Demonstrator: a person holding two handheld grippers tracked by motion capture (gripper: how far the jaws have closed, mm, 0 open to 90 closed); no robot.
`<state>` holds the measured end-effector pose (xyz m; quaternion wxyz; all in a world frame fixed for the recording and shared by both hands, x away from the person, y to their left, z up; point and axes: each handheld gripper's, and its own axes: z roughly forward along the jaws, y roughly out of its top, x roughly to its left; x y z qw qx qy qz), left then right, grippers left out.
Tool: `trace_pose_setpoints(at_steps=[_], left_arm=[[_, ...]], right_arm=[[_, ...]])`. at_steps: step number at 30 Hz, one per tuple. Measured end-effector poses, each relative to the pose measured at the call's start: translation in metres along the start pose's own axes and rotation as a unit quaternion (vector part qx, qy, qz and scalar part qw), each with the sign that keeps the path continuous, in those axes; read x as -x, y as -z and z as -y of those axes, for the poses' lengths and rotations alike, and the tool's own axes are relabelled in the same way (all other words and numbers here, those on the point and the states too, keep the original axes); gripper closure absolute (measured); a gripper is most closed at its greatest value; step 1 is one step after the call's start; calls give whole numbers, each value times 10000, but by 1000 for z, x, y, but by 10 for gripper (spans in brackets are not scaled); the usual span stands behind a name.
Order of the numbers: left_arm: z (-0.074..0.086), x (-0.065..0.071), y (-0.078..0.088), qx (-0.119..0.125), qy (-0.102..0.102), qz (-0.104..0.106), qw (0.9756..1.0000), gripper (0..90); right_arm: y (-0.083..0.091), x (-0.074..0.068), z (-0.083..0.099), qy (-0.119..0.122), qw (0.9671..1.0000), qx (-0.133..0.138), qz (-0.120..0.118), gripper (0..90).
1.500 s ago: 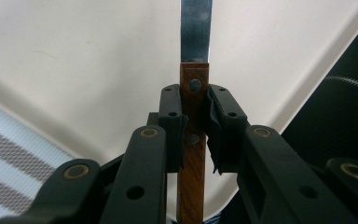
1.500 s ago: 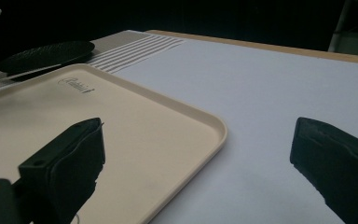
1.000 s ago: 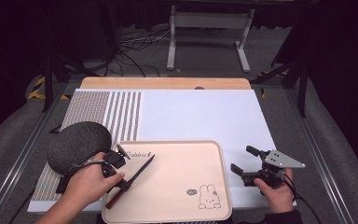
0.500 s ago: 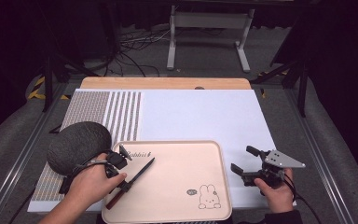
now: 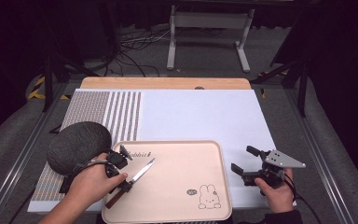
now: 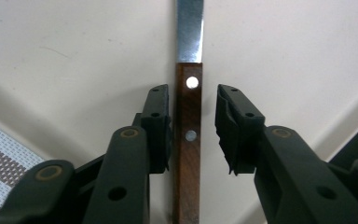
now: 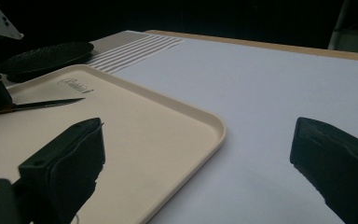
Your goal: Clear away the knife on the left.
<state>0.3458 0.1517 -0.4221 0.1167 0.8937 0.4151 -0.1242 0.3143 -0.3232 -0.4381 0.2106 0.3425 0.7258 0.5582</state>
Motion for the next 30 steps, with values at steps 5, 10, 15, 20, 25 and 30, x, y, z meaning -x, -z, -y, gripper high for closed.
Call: trace_pose_setpoints(at_steps=[5, 10, 15, 20, 25, 30], left_arm=[[0, 4, 5, 371, -312, -103, 9988, 465], [-3, 5, 10, 943, -1052, -384, 9892, 246], [-5, 13, 6, 1418, -1717, -454, 9738, 301], [-11, 18, 1, 1425, -2483, -546, 9566, 500], [-15, 27, -5, 1029, -3253, -793, 9366, 673], [-18, 33, -9, 810, -3547, -714, 9287, 836]], right_arm=[[0, 0, 0, 4, 10000, -5, -2, 41], [0, 0, 0, 8, 10000, -7, 0, 41], [0, 0, 0, 12, 10000, -6, -5, 41], [1, 0, 0, 28, 10000, 8, 3, 41], [1, 1, 0, 25, 10000, 4, 2, 40], [1, 0, 0, 25, 10000, -13, -8, 40]])
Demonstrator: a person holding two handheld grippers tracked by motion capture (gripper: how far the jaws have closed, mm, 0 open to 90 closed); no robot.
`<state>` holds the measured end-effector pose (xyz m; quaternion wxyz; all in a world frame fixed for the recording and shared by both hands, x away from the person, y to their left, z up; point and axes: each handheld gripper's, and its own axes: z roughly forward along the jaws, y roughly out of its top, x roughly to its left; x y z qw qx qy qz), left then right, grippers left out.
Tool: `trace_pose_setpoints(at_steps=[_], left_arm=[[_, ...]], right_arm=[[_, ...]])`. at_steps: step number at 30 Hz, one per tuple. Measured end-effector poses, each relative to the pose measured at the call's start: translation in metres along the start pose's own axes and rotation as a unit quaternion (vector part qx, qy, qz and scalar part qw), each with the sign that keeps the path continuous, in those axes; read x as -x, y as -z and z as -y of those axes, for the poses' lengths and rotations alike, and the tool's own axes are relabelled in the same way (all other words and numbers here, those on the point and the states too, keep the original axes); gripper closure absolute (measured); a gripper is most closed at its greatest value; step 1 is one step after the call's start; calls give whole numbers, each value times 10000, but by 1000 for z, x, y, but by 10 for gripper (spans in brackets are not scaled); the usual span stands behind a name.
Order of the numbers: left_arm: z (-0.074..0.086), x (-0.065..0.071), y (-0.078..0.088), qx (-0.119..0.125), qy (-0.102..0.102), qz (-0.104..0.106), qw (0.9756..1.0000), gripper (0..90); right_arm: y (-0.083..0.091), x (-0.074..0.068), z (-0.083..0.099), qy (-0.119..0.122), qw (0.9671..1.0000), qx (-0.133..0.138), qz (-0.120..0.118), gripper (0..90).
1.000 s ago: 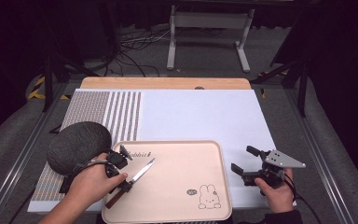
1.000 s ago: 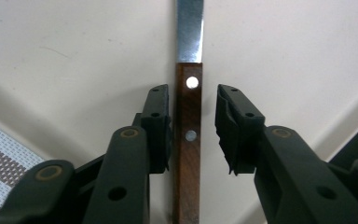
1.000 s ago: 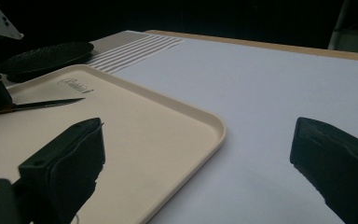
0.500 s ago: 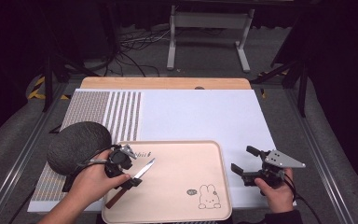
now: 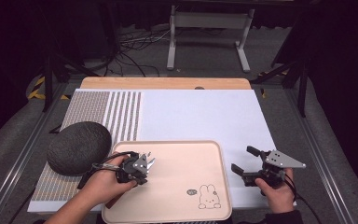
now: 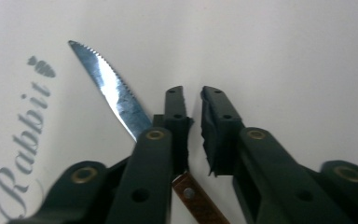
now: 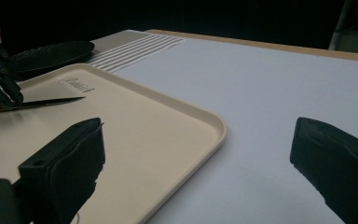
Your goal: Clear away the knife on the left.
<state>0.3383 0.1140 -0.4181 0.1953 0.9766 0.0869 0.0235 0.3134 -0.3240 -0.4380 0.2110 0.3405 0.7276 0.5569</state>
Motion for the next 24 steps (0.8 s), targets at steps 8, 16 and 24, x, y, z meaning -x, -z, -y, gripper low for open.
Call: trace_pose_setpoints(at_steps=[8, 16, 24], left_arm=[[1, -5, -5, -143, 58, 218, 9996, 900], [8, -7, -9, -226, 35, 257, 9994, 900], [13, -8, -7, -207, 120, 241, 9994, 900]], right_arm=[[1, 0, 0, -3, 10000, 6, -17, 41], [1, 1, 0, -13, 10000, 5, -16, 41], [0, 0, 0, 1, 10000, -4, -12, 41]])
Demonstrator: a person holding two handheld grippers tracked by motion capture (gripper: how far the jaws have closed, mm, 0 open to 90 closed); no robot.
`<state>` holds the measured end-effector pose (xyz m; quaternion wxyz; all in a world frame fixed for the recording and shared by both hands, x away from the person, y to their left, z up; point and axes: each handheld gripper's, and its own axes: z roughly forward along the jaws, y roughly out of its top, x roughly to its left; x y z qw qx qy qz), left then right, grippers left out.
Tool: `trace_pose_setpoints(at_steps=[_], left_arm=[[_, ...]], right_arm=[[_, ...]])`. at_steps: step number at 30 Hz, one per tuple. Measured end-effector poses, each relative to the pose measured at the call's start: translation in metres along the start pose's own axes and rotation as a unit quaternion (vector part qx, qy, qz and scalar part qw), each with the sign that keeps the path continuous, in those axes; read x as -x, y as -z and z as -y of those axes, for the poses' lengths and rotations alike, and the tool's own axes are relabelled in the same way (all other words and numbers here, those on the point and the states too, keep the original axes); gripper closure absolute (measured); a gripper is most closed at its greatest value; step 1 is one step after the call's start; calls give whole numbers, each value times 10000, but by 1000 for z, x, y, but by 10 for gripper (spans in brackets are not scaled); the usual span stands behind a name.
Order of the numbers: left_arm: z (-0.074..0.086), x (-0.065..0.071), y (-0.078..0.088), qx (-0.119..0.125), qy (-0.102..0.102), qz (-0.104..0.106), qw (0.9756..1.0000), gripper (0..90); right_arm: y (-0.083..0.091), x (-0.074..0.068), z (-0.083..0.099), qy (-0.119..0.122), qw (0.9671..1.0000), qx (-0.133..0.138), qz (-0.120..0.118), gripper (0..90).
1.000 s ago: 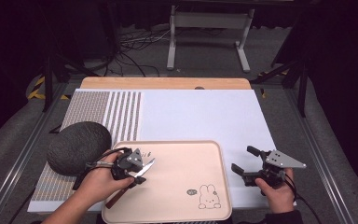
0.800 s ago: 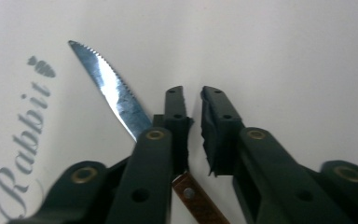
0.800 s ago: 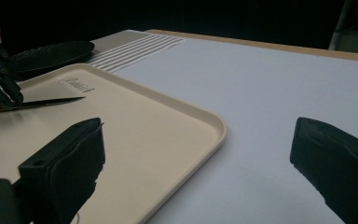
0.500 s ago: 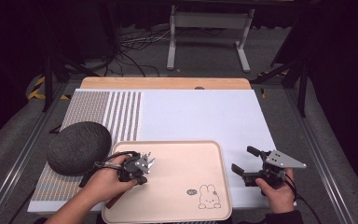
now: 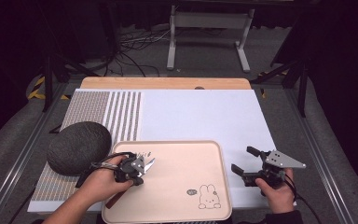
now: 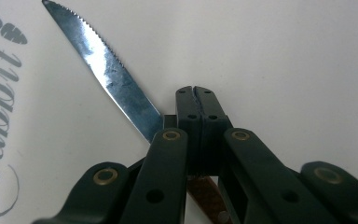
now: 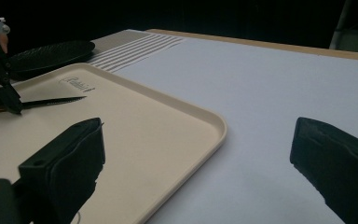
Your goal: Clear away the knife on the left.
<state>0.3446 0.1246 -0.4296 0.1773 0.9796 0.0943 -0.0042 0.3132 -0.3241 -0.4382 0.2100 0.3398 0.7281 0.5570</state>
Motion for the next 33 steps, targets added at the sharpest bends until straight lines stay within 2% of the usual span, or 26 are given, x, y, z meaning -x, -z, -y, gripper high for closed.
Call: trace_pose_setpoints(at_steps=[7, 22, 25, 33], left_arm=[[3, -1, 1, -14, 39, -59, 10000, 900], [15, -5, 5, 17, 311, -112, 9995, 900], [16, -6, 6, 14, 300, -117, 9995, 900], [21, -7, 7, 49, 434, -143, 9989, 900]], right_arm=[[0, 0, 0, -1, 10000, 0, -8, 40], [-1, 0, 1, -9, 10000, -31, -24, 41], [-2, 0, 1, -24, 10000, -40, -18, 41], [-2, 0, 1, -35, 10000, -36, -21, 41]])
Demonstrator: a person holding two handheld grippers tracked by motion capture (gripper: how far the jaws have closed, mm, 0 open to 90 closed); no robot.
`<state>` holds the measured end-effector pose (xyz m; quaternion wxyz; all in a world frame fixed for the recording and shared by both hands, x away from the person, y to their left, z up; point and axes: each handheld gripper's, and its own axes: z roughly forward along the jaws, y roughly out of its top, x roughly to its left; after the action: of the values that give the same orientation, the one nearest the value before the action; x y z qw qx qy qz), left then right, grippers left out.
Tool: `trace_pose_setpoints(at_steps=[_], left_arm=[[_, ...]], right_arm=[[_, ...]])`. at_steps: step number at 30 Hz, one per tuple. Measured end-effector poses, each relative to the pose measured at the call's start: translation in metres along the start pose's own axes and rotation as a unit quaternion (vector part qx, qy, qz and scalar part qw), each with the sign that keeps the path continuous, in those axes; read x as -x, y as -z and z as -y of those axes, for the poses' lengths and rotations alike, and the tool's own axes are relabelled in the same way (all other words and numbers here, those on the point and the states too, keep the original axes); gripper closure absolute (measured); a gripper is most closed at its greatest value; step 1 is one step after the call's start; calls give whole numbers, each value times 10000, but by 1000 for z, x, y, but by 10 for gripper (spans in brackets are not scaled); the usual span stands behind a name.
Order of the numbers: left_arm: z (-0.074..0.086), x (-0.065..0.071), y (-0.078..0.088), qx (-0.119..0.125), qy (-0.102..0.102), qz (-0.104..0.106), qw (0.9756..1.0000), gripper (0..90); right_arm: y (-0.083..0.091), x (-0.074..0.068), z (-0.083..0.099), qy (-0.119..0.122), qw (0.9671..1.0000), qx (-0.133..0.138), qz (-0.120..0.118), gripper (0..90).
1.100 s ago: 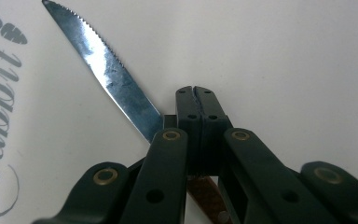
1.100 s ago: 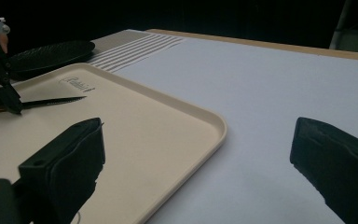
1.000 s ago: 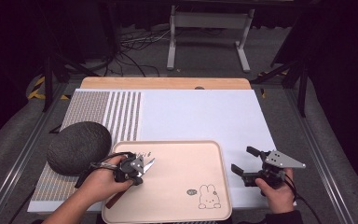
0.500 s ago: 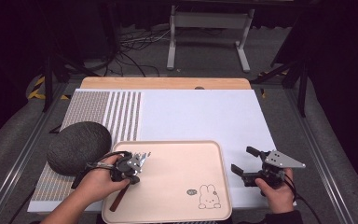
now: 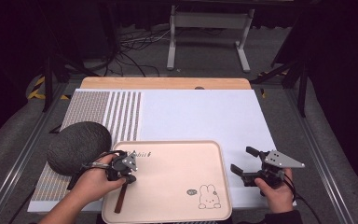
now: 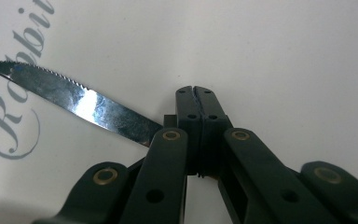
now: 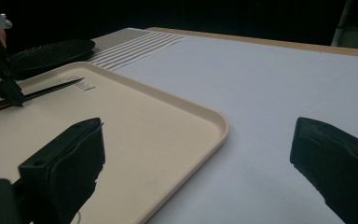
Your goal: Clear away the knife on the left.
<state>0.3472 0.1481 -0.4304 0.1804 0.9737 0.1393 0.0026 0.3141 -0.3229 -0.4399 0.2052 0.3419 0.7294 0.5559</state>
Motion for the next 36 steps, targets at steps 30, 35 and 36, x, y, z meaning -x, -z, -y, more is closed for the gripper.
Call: trace_pose_setpoints(at_steps=[30, 35, 36], left_arm=[[18, -6, 6, 90, 319, -132, 9994, 900], [22, -3, 8, 24, 315, -104, 9994, 900], [23, -2, 8, 5, 298, -96, 9995, 900]], right_arm=[[-1, -1, 1, -10, 10000, -33, -13, 41], [-1, -1, 1, -14, 10000, -40, -8, 41], [-2, -1, 1, -13, 10000, -44, -15, 41]])
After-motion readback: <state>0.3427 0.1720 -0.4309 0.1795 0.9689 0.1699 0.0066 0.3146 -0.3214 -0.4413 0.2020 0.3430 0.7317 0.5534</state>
